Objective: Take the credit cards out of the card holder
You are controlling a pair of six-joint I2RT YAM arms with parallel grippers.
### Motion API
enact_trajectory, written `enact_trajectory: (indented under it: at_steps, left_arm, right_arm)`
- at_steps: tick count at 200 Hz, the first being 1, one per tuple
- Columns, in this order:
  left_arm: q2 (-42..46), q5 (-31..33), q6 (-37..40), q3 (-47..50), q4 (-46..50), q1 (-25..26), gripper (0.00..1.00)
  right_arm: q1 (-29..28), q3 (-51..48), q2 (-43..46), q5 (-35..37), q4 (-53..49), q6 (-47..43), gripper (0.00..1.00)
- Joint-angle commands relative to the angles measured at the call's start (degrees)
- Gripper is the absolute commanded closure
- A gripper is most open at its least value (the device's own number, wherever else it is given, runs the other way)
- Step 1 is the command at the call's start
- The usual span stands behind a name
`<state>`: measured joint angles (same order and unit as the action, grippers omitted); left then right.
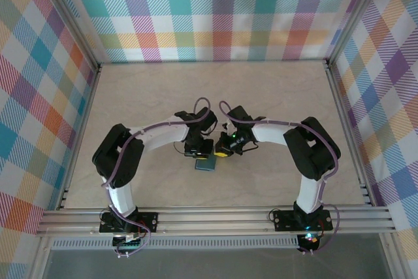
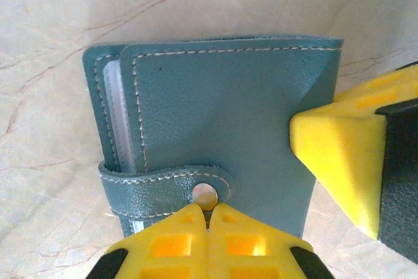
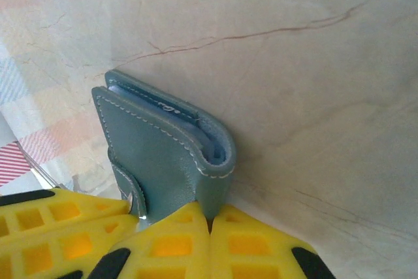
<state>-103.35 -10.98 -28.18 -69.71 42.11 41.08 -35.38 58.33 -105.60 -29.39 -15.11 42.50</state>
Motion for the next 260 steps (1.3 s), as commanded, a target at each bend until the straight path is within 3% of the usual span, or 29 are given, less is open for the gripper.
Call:
enact_trajectory:
  at_steps: [1, 75, 101, 138, 174, 187, 201, 260]
  left_arm:
    - [4.14, -2.05, -1.66, 3.36, -0.9, -3.83, 0.98]
    - [7.21, -13.8, -4.42, 14.37, -12.58, -10.73, 1.0]
    - [7.52, -17.08, -5.14, 17.02, -16.33, -11.78, 1.0]
    - [8.32, -20.89, -6.77, 21.1, -21.73, -12.84, 1.0]
    - [8.97, -22.67, -7.67, 23.48, -25.07, -13.24, 1.0]
    - [8.83, -23.27, -7.72, 23.9, -25.64, -13.37, 1.0]
    - [8.71, -23.56, -7.67, 24.69, -25.69, -13.39, 1.0]
    - [8.03, -25.1, -7.42, 25.94, -28.75, -13.85, 1.0]
  right_arm:
    - [-0.31, 0.95, 1.91, 3.18, -8.0, -3.02, 1.0]
    - [-0.22, 6.37, 2.05, 9.74, -18.28, -6.94, 0.99]
    - [-0.31, 7.53, 2.3, 11.09, -19.91, -6.74, 0.83]
    - [-1.81, 9.25, 4.16, 16.03, -24.4, -4.96, 0.48]
    - [-5.03, 12.3, 3.81, 20.18, -28.06, -1.42, 0.34]
    - [-6.74, 14.19, 2.92, 21.83, -29.24, -0.44, 0.21]
    - [-8.2, 15.95, 1.81, 24.01, -30.03, 0.26, 0.13]
    - [-9.54, 22.48, -4.48, 30.48, -34.21, 2.51, 0.1]
